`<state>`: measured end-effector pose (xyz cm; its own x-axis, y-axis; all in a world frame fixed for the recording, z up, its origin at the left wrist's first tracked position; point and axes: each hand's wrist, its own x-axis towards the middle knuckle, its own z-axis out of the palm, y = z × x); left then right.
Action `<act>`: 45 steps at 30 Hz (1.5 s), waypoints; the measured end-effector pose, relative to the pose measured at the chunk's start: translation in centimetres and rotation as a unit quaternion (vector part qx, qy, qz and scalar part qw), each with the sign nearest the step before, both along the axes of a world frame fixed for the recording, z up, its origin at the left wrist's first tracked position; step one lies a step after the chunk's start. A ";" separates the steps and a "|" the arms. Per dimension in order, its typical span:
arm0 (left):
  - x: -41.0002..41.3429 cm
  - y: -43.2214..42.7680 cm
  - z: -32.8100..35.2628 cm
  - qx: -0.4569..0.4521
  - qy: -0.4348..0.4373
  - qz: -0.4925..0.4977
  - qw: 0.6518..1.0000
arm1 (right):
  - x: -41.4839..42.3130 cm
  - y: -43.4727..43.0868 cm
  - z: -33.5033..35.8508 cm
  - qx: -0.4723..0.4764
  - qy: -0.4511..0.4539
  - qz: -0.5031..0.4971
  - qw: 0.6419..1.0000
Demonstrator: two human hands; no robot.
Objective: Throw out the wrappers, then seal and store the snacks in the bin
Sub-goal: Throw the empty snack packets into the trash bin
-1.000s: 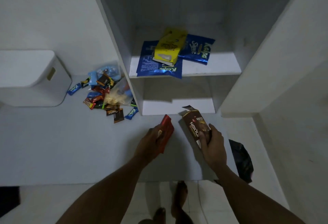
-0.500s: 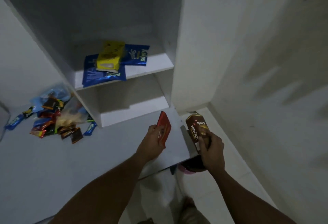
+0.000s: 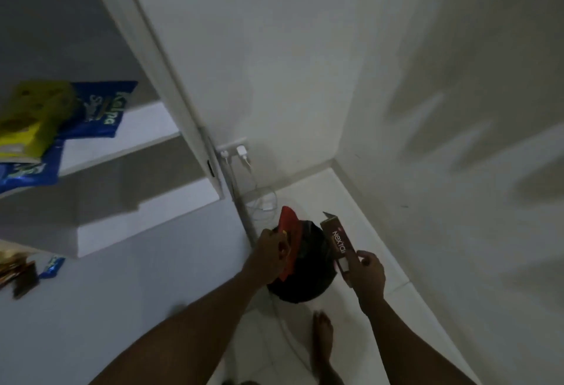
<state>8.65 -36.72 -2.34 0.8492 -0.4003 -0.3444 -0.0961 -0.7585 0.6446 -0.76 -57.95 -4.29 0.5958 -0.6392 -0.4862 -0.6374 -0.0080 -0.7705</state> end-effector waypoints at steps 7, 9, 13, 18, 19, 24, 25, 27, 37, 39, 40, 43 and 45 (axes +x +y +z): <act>-1.6 -6.8 -9.8 0.001 0.152 0.115 0.982 | 1.4 -7.0 -7.7 0.074 0.106 0.051 0.990; -2.3 -7.6 -13.3 -0.011 0.182 0.167 0.969 | 1.5 -7.7 -10.4 0.097 0.130 0.073 0.984; -0.3 -10.0 -16.6 -0.005 0.180 0.225 0.958 | 3.7 -7.4 -15.3 0.139 0.139 0.072 0.978; 2.8 -11.6 -23.3 0.023 0.188 0.265 0.945 | 7.6 -5.6 -22.9 0.154 0.166 0.093 0.969; 3.2 -11.7 -24.7 0.039 0.197 0.273 0.941 | 8.3 -5.3 -24.6 0.147 0.175 0.106 0.968; 5.1 -11.8 -32.2 0.122 0.234 0.242 0.934 | 11.2 -4.4 -31.4 0.096 0.205 0.180 0.957; 5.3 -11.9 -33.3 0.139 0.240 0.233 0.932 | 11.6 -4.3 -32.8 0.095 0.213 0.198 0.952; 5.4 -11.6 -35.7 0.165 0.244 0.219 0.930 | 12.2 -4.0 -35.2 0.113 0.227 0.208 0.945; 5.2 -9.6 -40.8 0.144 0.301 0.200 0.921 | 12.7 -2.7 -37.8 0.079 0.182 0.229 0.953; 5.1 -9.6 -39.2 0.138 0.282 0.193 0.930 | 12.6 -2.8 -36.2 0.067 0.174 0.251 0.950; 5.1 -9.7 -38.1 0.133 0.268 0.194 0.934 | 12.6 -2.9 -35.3 0.057 0.174 0.260 0.948; 5.8 -10.0 -33.6 0.102 0.225 0.198 0.949 | 13.2 -3.3 -31.7 0.028 0.164 0.287 0.943; 6.6 -9.9 -29.4 0.073 0.200 0.202 0.956 | 14.0 -3.4 -28.2 0.011 0.149 0.308 0.939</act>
